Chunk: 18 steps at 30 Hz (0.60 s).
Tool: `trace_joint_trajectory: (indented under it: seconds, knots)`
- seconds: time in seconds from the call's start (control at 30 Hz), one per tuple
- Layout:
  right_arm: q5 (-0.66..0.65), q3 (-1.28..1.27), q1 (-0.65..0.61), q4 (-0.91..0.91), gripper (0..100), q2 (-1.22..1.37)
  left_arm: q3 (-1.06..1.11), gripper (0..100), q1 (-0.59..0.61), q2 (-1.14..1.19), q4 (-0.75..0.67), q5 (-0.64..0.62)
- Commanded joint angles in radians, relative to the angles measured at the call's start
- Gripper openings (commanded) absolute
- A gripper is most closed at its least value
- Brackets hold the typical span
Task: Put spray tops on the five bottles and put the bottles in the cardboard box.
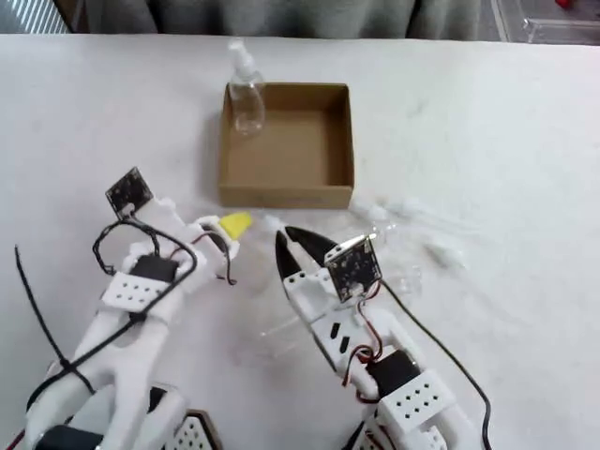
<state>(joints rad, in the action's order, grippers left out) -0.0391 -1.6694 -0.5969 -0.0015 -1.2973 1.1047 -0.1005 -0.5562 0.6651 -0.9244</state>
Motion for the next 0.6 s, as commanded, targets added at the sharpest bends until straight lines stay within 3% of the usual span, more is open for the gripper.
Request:
trace_joint_trajectory:
  seconds: [0.0, 0.57]
  knots:
    - [-0.011, -0.005, 0.002, 0.007, 2.7, -0.004, -0.068, 34, 0.005, 0.054, -0.081, -0.015]
    - [-0.011, -0.005, 0.002, 0.007, 2.7, -0.005, -0.153, 34, 0.012, 0.312, -0.098, -0.057]
